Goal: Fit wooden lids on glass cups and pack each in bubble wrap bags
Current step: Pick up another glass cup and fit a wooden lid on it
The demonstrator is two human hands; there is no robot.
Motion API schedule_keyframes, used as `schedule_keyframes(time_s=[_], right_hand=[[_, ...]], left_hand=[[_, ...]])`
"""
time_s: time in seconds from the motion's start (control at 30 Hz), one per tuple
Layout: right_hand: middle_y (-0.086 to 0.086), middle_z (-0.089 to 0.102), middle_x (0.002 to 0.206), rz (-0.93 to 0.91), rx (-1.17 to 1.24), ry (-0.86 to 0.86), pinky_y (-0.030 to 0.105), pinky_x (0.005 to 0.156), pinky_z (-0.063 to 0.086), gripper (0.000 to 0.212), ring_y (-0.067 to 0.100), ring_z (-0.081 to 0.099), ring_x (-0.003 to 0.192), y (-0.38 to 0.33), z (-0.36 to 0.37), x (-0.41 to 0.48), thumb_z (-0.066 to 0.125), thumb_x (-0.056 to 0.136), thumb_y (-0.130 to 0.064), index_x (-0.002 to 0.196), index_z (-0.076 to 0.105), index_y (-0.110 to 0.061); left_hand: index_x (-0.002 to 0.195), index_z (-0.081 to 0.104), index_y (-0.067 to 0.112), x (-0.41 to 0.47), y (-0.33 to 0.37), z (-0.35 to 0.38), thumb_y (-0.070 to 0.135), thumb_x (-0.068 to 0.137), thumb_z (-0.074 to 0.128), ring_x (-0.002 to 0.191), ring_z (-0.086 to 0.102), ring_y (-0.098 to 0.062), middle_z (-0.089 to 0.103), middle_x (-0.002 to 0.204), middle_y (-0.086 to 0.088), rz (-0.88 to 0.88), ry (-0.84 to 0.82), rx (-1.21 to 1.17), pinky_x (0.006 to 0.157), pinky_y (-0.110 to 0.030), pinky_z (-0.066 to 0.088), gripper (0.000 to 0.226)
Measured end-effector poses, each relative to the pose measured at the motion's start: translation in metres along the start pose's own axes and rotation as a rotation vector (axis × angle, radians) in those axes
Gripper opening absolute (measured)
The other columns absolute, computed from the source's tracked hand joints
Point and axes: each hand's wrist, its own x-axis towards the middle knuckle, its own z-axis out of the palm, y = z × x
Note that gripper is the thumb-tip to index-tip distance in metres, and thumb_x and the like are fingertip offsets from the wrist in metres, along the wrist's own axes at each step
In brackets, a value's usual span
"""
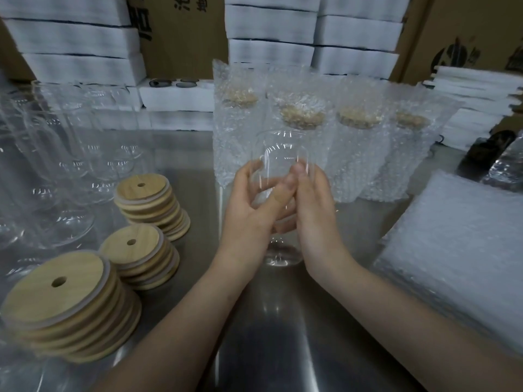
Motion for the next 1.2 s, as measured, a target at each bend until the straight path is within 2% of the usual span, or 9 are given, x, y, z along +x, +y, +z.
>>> schedule_keyframes(time_s=[0.17, 0.37, 0.53, 0.63, 0.8, 0.9, 1.0, 1.1, 1.2], right_hand=[[0.004, 0.066, 0.089, 0.069, 0.016, -0.035, 0.023, 0.051, 0.052, 0.024, 0.009, 0.065, 0.063, -0.006, -0.002, 0.004, 0.036, 0.096, -0.060, 0.102, 0.055, -0.047], [0.002, 0.063, 0.081, 0.150, 0.070, -0.054, 0.028, 0.052, 0.049, 0.032, 0.010, 0.061, 0.057, -0.010, -0.009, 0.007, 0.032, 0.103, -0.049, 0.116, 0.061, -0.043], [0.003, 0.064, 0.077, 0.198, 0.151, -0.114, 0.029, 0.056, 0.055, 0.035, 0.014, 0.064, 0.061, -0.012, -0.014, 0.006, 0.039, 0.100, -0.053, 0.108, 0.068, -0.034], [-0.002, 0.066, 0.075, 0.242, 0.202, -0.177, 0.025, 0.056, 0.054, 0.048, 0.008, 0.063, 0.058, -0.013, -0.012, 0.004, 0.034, 0.097, -0.059, 0.111, 0.067, -0.027], [0.013, 0.070, 0.117, 0.261, 0.314, -0.253, 0.055, 0.089, 0.055, 0.067, 0.035, 0.069, 0.104, -0.012, -0.009, 0.002, 0.049, 0.076, -0.071, 0.130, 0.046, -0.031], [0.012, 0.072, 0.111, 0.182, 0.225, -0.208, 0.048, 0.076, 0.060, 0.074, 0.031, 0.073, 0.093, -0.011, -0.004, 0.000, 0.051, 0.072, -0.073, 0.131, 0.041, -0.029], [0.005, 0.073, 0.103, 0.071, 0.094, -0.113, 0.030, 0.062, 0.058, 0.056, 0.020, 0.072, 0.081, -0.011, -0.002, -0.004, 0.052, 0.077, -0.065, 0.119, 0.054, -0.028], [0.005, 0.072, 0.112, 0.023, 0.045, -0.051, 0.032, 0.077, 0.059, 0.067, 0.020, 0.070, 0.100, -0.010, 0.000, -0.004, 0.054, 0.075, -0.061, 0.130, 0.058, -0.023], [0.005, 0.075, 0.098, 0.003, 0.087, -0.049, 0.032, 0.074, 0.061, 0.029, 0.023, 0.073, 0.092, -0.012, 0.002, -0.004, 0.050, 0.085, -0.060, 0.099, 0.070, -0.045]], left_hand=[[0.140, 0.045, 0.018, -0.001, 0.002, 0.004, 0.052, 0.070, 0.057, 0.089, 0.074, -0.017, 0.064, 0.122, -0.005, -0.009, 0.050, -0.052, 0.060, -0.026, 0.058, 0.079], [0.112, 0.058, 0.029, 0.001, 0.002, 0.002, 0.060, 0.073, 0.050, 0.088, 0.074, -0.028, 0.070, 0.110, -0.008, -0.021, 0.105, -0.119, 0.070, -0.042, 0.062, 0.050], [0.136, 0.054, 0.018, 0.006, 0.002, -0.007, 0.066, 0.078, 0.040, 0.106, 0.070, -0.027, 0.068, 0.124, -0.010, -0.173, 0.024, -0.234, 0.091, -0.050, 0.055, 0.076], [0.138, 0.050, 0.024, 0.009, -0.001, -0.008, 0.064, 0.085, 0.032, 0.112, 0.067, -0.017, 0.066, 0.129, -0.002, -0.147, -0.013, -0.197, 0.093, -0.038, 0.054, 0.069], [0.131, 0.055, 0.025, 0.011, -0.005, -0.014, 0.045, 0.094, 0.042, 0.110, 0.067, -0.013, 0.070, 0.118, 0.000, 0.118, 0.157, -0.027, 0.090, -0.032, 0.056, 0.044], [0.123, 0.064, 0.015, 0.011, -0.003, -0.015, 0.032, 0.102, 0.044, 0.102, 0.071, -0.017, 0.074, 0.108, -0.002, 0.107, 0.238, -0.056, 0.092, -0.041, 0.056, 0.034], [0.113, 0.064, 0.025, 0.006, -0.003, -0.008, 0.055, 0.092, 0.053, 0.105, 0.070, -0.020, 0.072, 0.114, -0.003, 0.046, 0.177, -0.030, 0.095, -0.049, 0.054, 0.038], [0.128, 0.046, 0.033, 0.002, -0.004, -0.001, 0.059, 0.071, 0.066, 0.111, 0.066, -0.018, 0.064, 0.126, 0.002, 0.043, 0.061, 0.037, 0.092, -0.043, 0.056, 0.066], [0.137, 0.033, 0.036, 0.002, -0.007, 0.001, 0.034, 0.073, 0.076, 0.102, 0.070, -0.019, 0.058, 0.128, -0.007, 0.128, 0.061, 0.025, 0.074, -0.032, 0.059, 0.077]])
